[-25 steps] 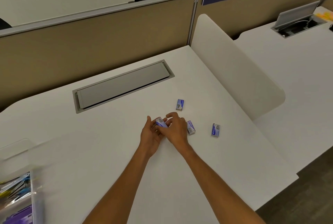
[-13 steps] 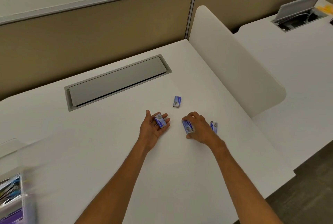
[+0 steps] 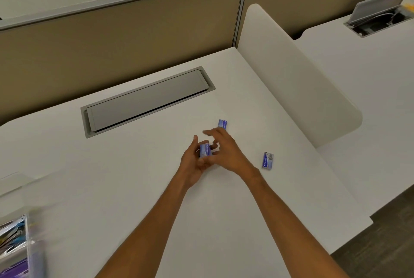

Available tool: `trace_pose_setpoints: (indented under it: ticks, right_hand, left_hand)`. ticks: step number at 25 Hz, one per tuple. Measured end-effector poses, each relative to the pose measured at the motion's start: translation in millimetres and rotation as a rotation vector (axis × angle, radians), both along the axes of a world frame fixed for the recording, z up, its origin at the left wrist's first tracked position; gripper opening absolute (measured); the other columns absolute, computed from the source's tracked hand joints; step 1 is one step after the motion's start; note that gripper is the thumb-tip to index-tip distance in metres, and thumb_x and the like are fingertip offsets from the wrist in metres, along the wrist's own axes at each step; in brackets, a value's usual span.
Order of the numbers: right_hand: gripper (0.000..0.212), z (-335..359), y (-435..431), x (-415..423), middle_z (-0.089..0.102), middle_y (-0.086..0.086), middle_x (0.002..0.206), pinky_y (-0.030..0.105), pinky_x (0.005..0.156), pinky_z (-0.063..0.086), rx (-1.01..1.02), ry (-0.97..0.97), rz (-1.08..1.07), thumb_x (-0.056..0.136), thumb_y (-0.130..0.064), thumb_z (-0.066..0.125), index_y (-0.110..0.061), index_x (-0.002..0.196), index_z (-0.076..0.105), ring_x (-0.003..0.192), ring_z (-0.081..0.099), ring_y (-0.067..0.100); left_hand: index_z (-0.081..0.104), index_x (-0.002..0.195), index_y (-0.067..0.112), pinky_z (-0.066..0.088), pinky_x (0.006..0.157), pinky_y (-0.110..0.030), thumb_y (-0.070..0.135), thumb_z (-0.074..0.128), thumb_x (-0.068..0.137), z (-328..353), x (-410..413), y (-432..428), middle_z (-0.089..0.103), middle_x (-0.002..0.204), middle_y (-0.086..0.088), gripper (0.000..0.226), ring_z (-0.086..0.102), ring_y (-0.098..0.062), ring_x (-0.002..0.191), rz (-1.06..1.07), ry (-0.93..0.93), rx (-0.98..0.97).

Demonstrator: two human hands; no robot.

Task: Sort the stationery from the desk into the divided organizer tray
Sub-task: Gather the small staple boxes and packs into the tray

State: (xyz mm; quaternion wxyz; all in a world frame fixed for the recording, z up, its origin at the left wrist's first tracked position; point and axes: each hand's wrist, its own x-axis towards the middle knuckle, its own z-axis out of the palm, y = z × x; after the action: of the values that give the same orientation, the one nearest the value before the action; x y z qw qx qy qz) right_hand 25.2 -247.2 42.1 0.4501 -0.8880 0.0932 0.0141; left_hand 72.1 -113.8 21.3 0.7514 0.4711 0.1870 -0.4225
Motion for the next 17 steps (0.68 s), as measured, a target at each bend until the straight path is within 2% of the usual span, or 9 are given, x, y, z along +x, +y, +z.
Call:
trace_pose_setpoints:
  ticks: [2, 4, 7, 9, 13, 17]
  right_hand:
    - [0.071, -2.7, -12.2, 11.4, 0.048, -0.002, 0.127, 0.016, 0.080, 0.046, 0.006, -0.072, -0.134, 0.071, -0.029, 0.085, -0.021, 0.133, 0.052, 0.104, 0.052, 0.011]
    - [0.069, -9.3, -30.9, 24.9, 0.049, 0.006, 0.130, 0.029, 0.092, 0.047, -0.149, -0.037, -0.229, 0.074, -0.026, 0.083, -0.016, 0.134, 0.050, 0.114, 0.050, 0.021]
    - [0.077, -25.6, -46.8, 38.2, 0.045, 0.010, 0.139, 0.036, 0.099, 0.041, -0.360, 0.134, -0.196, 0.074, -0.031, 0.082, -0.012, 0.138, 0.044, 0.121, 0.045, 0.029]
    - [0.075, -37.1, -46.3, 40.7, 0.049, 0.010, 0.134, 0.038, 0.096, 0.041, -0.408, 0.118, -0.164, 0.073, -0.036, 0.082, -0.011, 0.135, 0.048, 0.118, 0.047, 0.030]
    - [0.055, -44.8, -45.8, 39.4, 0.059, 0.010, 0.117, 0.036, 0.087, 0.040, -0.355, 0.059, -0.216, 0.073, -0.032, 0.082, -0.008, 0.116, 0.058, 0.105, 0.055, 0.030]
    - [0.064, -34.7, -50.8, 16.7, 0.059, 0.004, 0.115, 0.034, 0.095, 0.039, -0.198, 0.060, -0.303, 0.068, -0.034, 0.086, -0.013, 0.120, 0.057, 0.104, 0.054, 0.020]
  left_hand:
    - [0.062, 0.115, 0.000, 0.061, 0.080, -0.041, 0.035, 0.048, 0.101, 0.2, 1.0, -1.1, 0.072, 0.102, -0.018, 0.040, 0.071, -0.031, 0.091, 0.031, -0.022, 0.010]
    - [0.062, 0.113, -0.002, 0.062, 0.077, -0.041, 0.027, 0.047, 0.102, -2.0, 1.9, -1.9, 0.070, 0.103, -0.022, 0.034, 0.069, -0.035, 0.090, 0.048, -0.033, 0.035]
    - [0.063, 0.109, -0.001, 0.062, 0.076, -0.040, 0.026, 0.046, 0.103, -4.4, -0.2, -0.9, 0.069, 0.101, -0.023, 0.032, 0.069, -0.035, 0.088, 0.042, -0.045, 0.058]
    - [0.063, 0.110, -0.001, 0.062, 0.074, -0.039, 0.027, 0.046, 0.103, -6.2, -1.2, 0.8, 0.070, 0.101, -0.023, 0.033, 0.070, -0.034, 0.087, 0.035, -0.052, 0.077]
    - [0.061, 0.115, -0.002, 0.062, 0.072, -0.038, 0.027, 0.047, 0.103, -6.2, -2.2, 4.6, 0.069, 0.102, -0.023, 0.035, 0.070, -0.034, 0.087, 0.041, -0.061, 0.072]
    - [0.060, 0.116, -0.002, 0.062, 0.071, -0.039, 0.030, 0.047, 0.102, -4.4, -3.2, 6.1, 0.070, 0.103, -0.022, 0.036, 0.071, -0.033, 0.086, 0.031, -0.069, 0.074]
